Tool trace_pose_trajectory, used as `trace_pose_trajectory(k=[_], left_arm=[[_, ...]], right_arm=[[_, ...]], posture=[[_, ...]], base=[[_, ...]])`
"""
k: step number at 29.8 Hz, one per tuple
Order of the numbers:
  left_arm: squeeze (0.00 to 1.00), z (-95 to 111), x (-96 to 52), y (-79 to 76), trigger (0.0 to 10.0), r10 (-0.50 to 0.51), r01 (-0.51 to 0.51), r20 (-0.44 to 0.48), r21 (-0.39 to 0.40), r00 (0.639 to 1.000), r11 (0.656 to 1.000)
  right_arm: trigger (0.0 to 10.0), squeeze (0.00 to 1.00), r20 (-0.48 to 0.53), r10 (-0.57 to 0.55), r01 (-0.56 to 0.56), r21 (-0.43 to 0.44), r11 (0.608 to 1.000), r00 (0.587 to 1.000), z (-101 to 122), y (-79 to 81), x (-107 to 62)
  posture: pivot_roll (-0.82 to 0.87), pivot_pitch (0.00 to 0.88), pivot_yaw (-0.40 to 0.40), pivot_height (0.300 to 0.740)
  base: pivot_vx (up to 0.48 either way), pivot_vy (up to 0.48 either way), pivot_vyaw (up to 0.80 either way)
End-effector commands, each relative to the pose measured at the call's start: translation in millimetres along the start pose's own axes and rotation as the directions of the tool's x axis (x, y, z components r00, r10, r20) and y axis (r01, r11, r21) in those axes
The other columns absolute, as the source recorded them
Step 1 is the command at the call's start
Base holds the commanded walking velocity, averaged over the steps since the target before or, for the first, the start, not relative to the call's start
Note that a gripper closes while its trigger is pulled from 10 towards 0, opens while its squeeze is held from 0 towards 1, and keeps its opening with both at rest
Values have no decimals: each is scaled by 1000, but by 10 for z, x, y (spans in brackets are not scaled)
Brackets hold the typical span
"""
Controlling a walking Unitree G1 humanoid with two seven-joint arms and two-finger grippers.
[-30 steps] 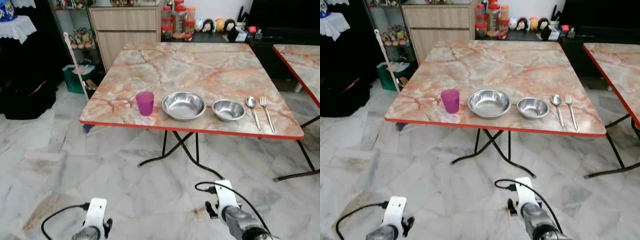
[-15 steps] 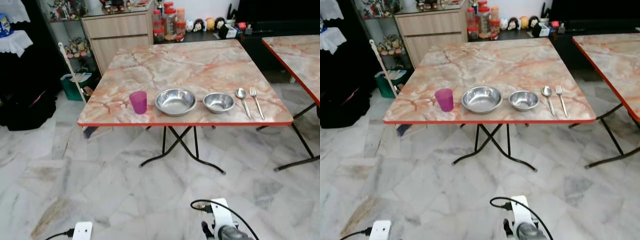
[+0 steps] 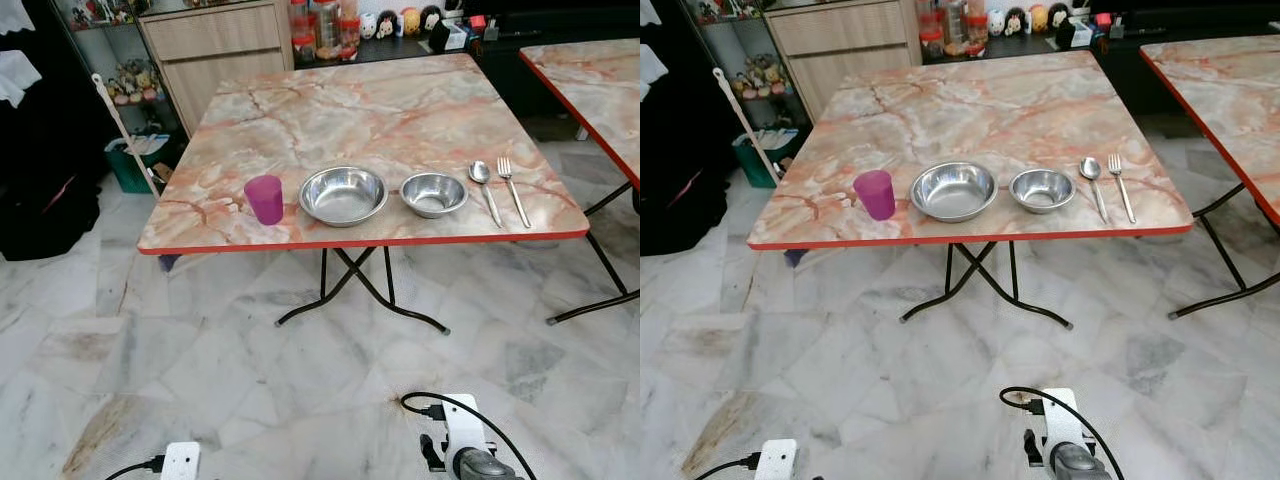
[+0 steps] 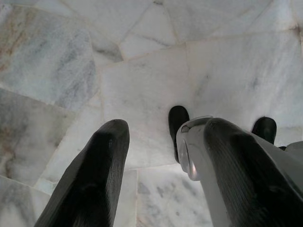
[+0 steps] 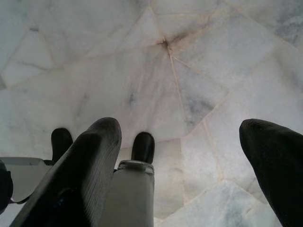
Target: Setting the table
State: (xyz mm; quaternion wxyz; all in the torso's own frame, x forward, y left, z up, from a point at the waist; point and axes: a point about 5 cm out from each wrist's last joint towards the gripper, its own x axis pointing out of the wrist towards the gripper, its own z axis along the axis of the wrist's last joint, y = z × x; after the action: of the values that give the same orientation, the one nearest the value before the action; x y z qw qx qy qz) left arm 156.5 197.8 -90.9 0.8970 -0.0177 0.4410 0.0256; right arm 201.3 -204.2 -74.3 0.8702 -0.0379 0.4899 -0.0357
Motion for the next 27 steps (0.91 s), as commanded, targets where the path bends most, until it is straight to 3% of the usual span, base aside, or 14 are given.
trace_pose_trajectory(k=[1, 5, 12, 17, 27], left_arm=[[0, -25, -5, 31, 10000, 21, -22, -18, -16, 1000, 1000], [0, 119, 14, 36, 10000, -2, 1, 60, 16, 998, 1000], [0, 203, 19, 140, 10000, 34, -33, 82, -9, 996, 999], [0, 260, 23, 171, 10000, 25, -27, 98, 20, 995, 999], [0, 308, 38, 193, 10000, 15, -19, 82, 42, 997, 999]], right_arm=[[10000, 0, 10, 16, -16, -37, 999, 1000, 25, 7, 1], [10000, 0, 6, 36, -35, -62, 997, 999, 92, 43, 6], [10000, 0, -2, 63, -63, -64, 996, 998, 150, 162, 12], [10000, 0, 2, 79, -79, -74, 994, 997, 189, 209, 13], [10000, 0, 23, 69, -67, -91, 994, 997, 251, 251, 14]], posture=[[-44, 53, 110, 740], [-44, 26, 67, 740], [-45, 20, 64, 740], [-39, 22, 68, 740], [-218, 25, 159, 740]], base=[[0, 0, 0], [0, 0, 0], [0, 0, 0], [0, 0, 0], [0, 0, 0]])
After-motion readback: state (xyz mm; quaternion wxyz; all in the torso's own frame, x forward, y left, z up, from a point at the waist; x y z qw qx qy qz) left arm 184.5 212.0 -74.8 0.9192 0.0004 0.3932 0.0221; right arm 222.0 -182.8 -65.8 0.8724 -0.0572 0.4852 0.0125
